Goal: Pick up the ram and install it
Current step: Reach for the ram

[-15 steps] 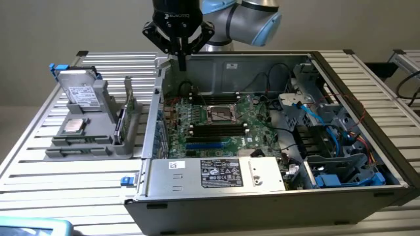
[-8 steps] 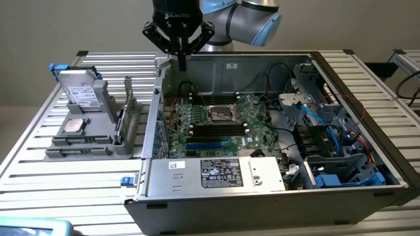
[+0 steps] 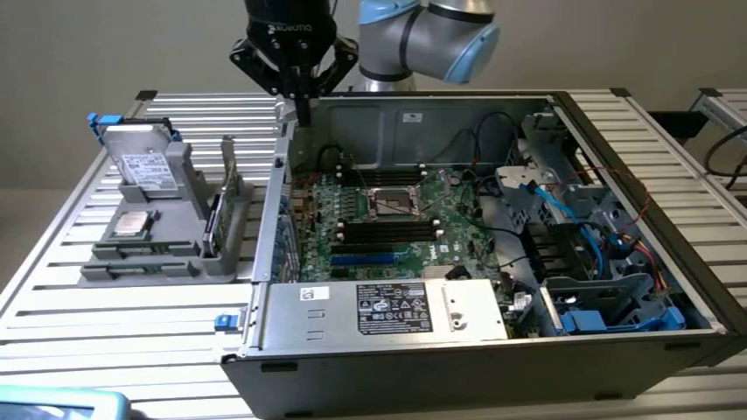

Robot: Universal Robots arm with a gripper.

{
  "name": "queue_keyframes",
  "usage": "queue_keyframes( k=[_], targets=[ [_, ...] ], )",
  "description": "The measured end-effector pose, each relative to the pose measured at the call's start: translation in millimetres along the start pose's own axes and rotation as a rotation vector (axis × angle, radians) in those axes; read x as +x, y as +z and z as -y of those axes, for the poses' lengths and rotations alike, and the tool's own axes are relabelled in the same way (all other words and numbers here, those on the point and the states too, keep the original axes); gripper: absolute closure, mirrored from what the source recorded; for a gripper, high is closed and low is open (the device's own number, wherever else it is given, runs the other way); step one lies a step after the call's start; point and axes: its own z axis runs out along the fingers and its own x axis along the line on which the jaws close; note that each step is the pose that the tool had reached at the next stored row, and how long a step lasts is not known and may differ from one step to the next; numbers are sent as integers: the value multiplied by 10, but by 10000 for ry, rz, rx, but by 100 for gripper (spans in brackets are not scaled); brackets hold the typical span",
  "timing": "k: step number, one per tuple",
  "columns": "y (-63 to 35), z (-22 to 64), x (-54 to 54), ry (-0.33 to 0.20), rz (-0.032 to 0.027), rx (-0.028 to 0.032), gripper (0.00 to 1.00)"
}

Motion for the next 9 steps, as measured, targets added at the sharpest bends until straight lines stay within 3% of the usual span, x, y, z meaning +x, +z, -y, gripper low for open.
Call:
queue_keyframes(
  k=[9],
  targets=[
    [29,31,410,2,-26,5,89]
  ],
)
